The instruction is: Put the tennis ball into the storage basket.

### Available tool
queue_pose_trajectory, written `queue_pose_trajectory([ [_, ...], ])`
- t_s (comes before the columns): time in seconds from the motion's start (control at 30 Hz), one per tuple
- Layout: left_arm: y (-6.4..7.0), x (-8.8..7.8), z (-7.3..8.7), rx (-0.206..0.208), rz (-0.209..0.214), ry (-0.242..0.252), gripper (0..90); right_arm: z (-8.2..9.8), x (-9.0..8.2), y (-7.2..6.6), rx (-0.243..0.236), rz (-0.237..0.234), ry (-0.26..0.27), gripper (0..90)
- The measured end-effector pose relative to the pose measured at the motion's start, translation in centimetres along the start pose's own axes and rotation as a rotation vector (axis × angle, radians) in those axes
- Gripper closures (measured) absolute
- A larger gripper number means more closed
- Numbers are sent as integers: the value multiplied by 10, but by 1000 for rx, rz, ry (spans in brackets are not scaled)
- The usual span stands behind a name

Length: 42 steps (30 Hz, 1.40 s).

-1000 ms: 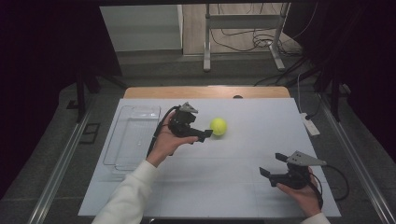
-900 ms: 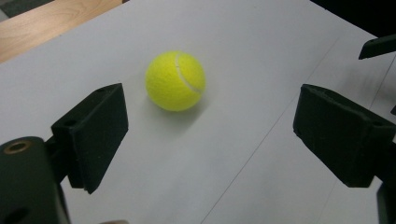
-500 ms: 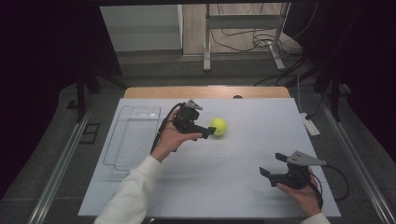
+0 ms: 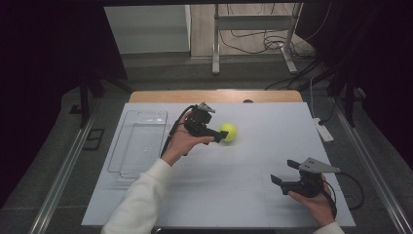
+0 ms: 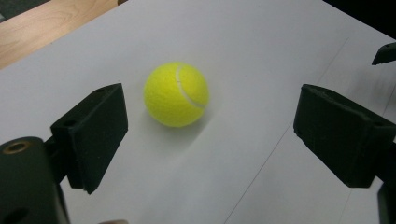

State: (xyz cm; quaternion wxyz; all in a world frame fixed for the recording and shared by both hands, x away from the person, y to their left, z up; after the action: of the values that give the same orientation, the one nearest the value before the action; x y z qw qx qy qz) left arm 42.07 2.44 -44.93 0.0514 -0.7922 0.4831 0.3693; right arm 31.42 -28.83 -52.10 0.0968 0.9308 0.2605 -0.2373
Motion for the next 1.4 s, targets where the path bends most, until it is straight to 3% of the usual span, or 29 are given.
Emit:
queue_pose_trajectory([
  [1.4,-18,31,-18,-7,6,-55,106,0,1,1,7,-2,0,109],
])
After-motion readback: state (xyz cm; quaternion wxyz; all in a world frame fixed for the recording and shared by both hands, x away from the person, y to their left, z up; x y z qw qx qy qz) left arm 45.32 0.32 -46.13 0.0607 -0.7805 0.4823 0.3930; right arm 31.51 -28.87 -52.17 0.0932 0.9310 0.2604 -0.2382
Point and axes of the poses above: each handheld gripper's, and its own axes: x roughly forward along the jaws, z roughly out of its underside, y roughly to its right, the point moved 4 cm from there along x, roughly forward along the jaws, and after that the axes turned 12 degrees about z, right-handed, at the moved point
